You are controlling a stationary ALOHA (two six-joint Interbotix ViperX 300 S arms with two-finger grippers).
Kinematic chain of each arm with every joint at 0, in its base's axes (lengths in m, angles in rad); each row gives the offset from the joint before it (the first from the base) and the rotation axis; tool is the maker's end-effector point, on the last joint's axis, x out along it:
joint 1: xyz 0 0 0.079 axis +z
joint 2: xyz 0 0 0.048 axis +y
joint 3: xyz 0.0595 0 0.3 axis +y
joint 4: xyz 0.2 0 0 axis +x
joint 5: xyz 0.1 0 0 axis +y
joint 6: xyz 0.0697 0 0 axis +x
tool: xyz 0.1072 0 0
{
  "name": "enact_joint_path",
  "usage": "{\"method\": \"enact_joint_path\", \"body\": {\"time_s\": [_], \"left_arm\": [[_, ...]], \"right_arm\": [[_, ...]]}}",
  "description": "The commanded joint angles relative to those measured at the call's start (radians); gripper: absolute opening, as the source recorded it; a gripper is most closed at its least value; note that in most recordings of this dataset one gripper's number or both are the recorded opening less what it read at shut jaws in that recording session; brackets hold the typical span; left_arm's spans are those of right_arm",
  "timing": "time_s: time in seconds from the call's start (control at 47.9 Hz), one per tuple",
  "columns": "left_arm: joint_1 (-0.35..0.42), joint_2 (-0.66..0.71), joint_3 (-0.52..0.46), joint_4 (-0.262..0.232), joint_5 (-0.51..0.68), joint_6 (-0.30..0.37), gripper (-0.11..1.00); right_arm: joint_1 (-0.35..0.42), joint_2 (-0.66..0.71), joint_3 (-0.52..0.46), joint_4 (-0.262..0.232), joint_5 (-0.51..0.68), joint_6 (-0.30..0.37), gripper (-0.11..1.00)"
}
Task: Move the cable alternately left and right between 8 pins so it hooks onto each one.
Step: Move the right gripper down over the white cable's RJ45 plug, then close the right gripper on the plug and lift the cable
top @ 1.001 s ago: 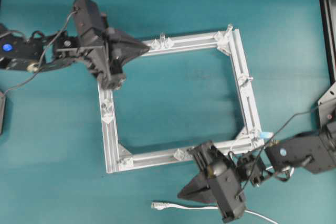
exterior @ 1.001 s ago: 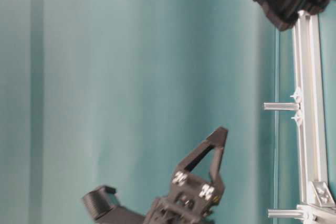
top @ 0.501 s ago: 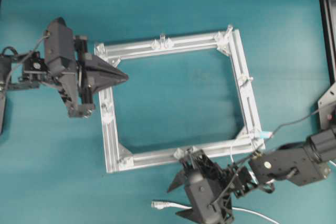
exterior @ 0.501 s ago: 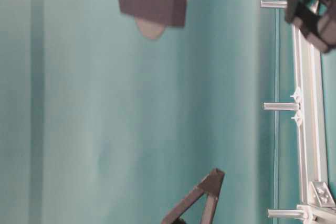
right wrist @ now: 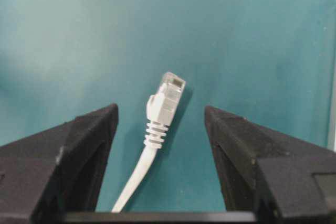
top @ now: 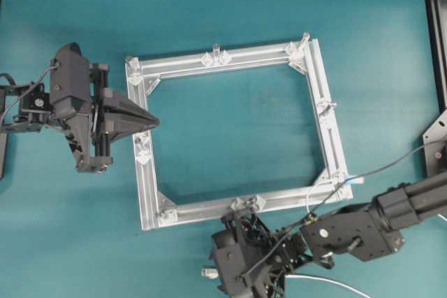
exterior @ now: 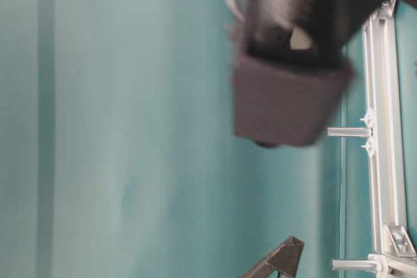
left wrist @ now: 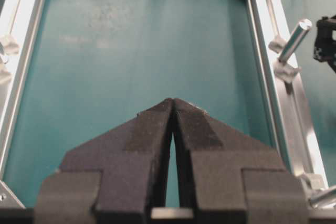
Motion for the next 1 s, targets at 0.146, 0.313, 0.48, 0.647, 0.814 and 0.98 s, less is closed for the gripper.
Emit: {"method": "enact_joint_path", "body": {"time_s": [0.146, 0.313, 0.48, 0.647, 0.814, 0.98], "left_arm": [[-0.005, -0.017, 0.0, 0.003, -0.005, 0.002, 0.01], [-0.008, -0.017, 0.002, 0.003, -0.005, 0.002, 0.01], [-0.008, -0.017, 0.003, 0.003, -0.005, 0.002, 0.01], [-0.009, -0.017, 0.005, 0.005, -0.005, 0.002, 0.01], [-0.008, -0.018, 0.008, 0.003, -0.005, 0.002, 0.01], [-0.009, -0.018, 0.015, 0.003, -0.005, 0.002, 0.01]], "right_arm": [[0.002, 0.006, -0.049, -0.003, 0.021, 0.012, 0.63], [0.002, 0.02, -0.064, -0.003, 0.052, 0.02, 0.53], [0.002, 0.037, -0.074, -0.008, 0.08, 0.021, 0.38], [0.002, 0.043, -0.081, -0.008, 0.12, 0.034, 0.2], [0.002, 0.032, -0.097, -0.008, 0.155, 0.072, 0.2], [0.002, 0.002, -0.097, -0.028, 0.175, 0.11, 0.2]]}}
